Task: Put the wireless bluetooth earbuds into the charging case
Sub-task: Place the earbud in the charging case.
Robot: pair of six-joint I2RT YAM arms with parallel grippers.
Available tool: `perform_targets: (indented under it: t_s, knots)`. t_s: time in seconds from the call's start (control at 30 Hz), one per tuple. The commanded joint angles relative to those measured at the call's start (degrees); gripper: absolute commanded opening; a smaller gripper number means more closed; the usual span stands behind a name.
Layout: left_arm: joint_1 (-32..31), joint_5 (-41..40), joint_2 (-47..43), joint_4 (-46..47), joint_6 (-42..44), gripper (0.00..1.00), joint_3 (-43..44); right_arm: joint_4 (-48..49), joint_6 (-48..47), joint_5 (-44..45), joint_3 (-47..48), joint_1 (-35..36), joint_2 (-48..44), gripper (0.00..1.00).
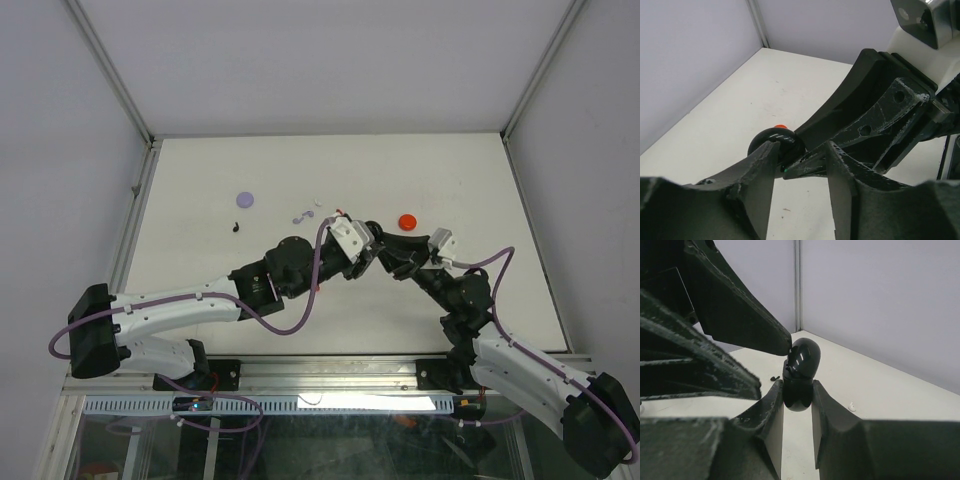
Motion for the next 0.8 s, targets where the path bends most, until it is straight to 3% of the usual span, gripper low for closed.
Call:
perform_targets:
  t_s: [0.0, 0.37, 0.43, 0.6, 0.77]
  knots:
    - [-0.6, -1.14, -1.02, -1.04, -3.73, 0.48, 1.32, 6.53, 0.08, 1.1, 0.32, 0.13, -1.52, 0.0]
    - [2.82, -12.98, -6.11, -15.19, -12.14, 0.8, 3.47, 3.67, -1.13, 2.62, -1.1, 0.14, -4.02, 0.0]
    - [4.51, -13.44, -6.42, -18.13, -14.52, 0.82, 3.53, 3.02, -1.33, 2.71, -1.24, 0.12, -4.61, 0.0]
    - [6.49, -9.55, -9.51, -19.97, -17.51, 0.9, 1.81, 1.91, -1.87, 3.24, -1.68, 0.12, -5.72, 0.0]
    - [7.83, 1.56, -11.18, -16.82, -15.21, 0.99, 0.32, 0.81, -1.53, 1.26, -0.88, 0.12, -5.41, 0.0]
